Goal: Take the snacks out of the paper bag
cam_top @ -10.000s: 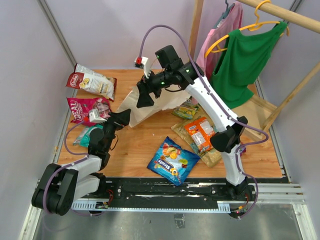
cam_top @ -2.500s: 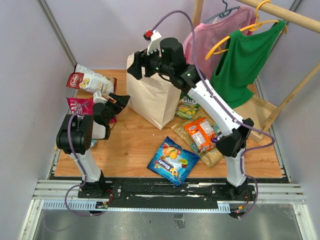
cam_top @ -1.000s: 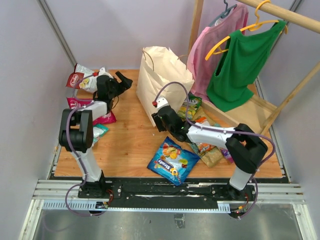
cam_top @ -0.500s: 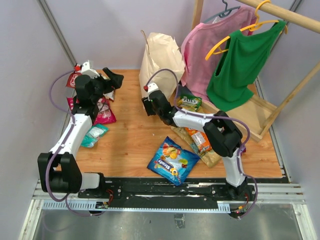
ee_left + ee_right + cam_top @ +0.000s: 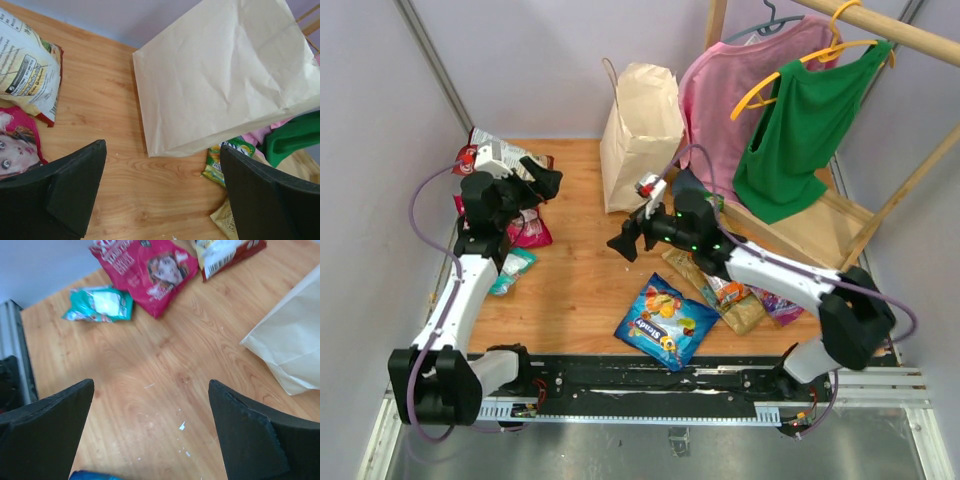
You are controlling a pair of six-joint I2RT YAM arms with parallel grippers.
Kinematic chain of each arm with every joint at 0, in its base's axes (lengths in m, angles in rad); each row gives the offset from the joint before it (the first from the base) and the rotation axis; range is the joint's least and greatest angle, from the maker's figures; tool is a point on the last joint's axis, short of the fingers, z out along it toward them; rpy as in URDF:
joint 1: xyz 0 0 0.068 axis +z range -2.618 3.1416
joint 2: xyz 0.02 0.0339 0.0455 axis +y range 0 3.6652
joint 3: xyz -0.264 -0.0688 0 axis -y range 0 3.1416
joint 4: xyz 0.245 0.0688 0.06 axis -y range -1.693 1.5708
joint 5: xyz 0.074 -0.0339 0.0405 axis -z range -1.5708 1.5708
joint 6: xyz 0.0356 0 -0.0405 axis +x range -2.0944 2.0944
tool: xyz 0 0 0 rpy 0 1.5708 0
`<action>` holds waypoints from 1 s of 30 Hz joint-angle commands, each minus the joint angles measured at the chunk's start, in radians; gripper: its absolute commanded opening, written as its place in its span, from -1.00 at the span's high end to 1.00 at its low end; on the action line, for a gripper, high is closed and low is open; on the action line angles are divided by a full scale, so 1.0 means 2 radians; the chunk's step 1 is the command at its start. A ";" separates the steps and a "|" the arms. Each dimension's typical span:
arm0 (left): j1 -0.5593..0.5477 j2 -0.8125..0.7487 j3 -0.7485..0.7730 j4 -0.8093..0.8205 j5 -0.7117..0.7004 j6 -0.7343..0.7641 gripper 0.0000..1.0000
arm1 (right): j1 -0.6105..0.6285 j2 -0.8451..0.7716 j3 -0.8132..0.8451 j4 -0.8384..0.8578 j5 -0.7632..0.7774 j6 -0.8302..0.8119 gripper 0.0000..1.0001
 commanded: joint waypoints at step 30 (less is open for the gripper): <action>0.003 -0.166 -0.088 0.016 0.036 -0.021 -0.99 | -0.163 -0.419 -0.213 -0.178 0.309 0.063 -0.97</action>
